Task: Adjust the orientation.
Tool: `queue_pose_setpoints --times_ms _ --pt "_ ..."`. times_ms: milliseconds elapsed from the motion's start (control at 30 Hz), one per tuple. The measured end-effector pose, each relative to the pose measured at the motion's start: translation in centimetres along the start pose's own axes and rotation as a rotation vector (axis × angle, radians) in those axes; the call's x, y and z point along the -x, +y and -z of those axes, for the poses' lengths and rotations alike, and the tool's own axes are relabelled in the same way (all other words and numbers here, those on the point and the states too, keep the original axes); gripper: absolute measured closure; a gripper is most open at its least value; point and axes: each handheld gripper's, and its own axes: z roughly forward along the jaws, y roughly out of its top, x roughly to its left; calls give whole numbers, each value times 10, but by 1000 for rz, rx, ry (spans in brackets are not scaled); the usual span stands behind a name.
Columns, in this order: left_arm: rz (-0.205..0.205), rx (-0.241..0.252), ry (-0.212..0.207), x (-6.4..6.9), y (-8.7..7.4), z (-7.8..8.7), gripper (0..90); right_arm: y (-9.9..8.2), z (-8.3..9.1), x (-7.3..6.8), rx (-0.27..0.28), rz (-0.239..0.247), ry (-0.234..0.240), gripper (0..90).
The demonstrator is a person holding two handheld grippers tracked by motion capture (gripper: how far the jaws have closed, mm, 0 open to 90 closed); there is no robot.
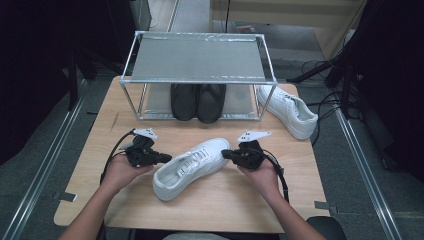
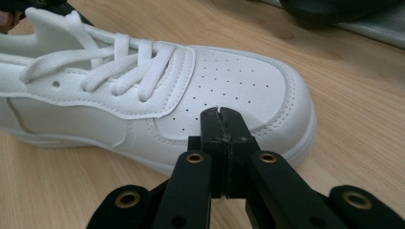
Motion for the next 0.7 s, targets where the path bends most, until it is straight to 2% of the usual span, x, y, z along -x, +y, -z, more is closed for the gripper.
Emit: queue_pose_setpoints --times_ms 33,433,633,700 --pt "9 7 -6 1 -1 0 878 1 -1 1 1 2 0 898" --pt "-19 18 0 15 -9 2 873 13 -16 8 18 3 -8 886" --pt "-31 57 9 16 -8 6 877 16 -18 8 11 -6 -12 892" --pt "-34 53 10 15 -8 6 877 16 -17 6 10 -2 -11 892"
